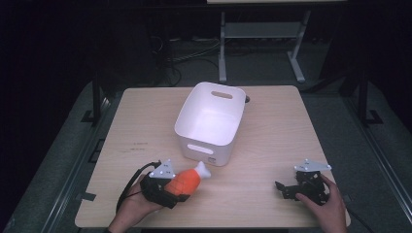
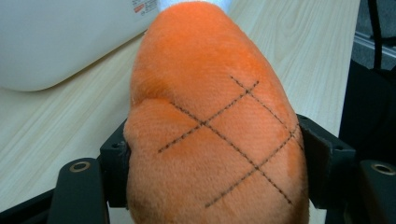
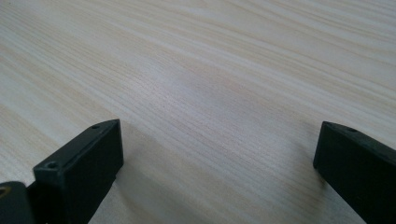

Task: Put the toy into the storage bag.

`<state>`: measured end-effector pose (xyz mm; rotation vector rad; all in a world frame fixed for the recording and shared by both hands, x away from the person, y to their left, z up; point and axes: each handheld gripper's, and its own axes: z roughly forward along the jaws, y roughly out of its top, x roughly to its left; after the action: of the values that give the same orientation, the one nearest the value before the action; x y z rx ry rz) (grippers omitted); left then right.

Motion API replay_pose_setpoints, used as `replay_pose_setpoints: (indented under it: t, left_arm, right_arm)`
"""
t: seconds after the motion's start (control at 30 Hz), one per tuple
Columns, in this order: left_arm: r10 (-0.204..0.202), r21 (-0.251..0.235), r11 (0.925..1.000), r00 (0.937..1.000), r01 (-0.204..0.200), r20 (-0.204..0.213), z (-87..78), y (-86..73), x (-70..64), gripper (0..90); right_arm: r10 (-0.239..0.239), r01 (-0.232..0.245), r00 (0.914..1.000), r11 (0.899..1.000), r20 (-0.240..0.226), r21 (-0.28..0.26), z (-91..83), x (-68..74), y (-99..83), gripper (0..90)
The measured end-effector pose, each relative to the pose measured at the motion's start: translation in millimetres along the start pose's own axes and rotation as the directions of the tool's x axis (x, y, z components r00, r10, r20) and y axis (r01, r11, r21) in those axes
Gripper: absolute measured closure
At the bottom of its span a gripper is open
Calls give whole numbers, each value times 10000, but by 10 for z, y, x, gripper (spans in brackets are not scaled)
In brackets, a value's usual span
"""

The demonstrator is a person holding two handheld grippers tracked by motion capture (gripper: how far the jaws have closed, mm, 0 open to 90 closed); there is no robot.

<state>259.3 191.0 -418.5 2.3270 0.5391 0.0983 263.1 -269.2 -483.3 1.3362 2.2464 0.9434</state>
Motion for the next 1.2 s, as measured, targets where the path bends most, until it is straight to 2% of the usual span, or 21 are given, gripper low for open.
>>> replay_pose_setpoints:
  t: [0.23, 0.37, 0.6, 1.0, 1.2]
  left_arm:
    - [-14, -114, 9999, 10000, 14, 30, -120, 23, 19, 272]
    - [108, -73, 9999, 9999, -108, 70, -203, 57, 31, 272]
    - [97, -295, 9995, 9998, -91, 200, -321, 137, 42, 272]
    - [268, -557, 9982, 9983, -239, 516, -546, 388, 86, 272]
    - [352, -584, 9978, 9983, -324, 469, -643, 541, 138, 272]
  right_arm:
    - [2, -2, 10000, 10000, 1, 1, 0, 0, 0, 9]
    - [0, 0, 10000, 10000, 4, -2, 0, 0, 0, 9]
    - [1, -1, 10000, 10000, 4, -2, 0, 0, 0, 9]
    - [1, -1, 10000, 10000, 4, -1, 0, 0, 0, 9]
    - [-5, 5, 10000, 10000, 3, -2, 0, 0, 0, 9]
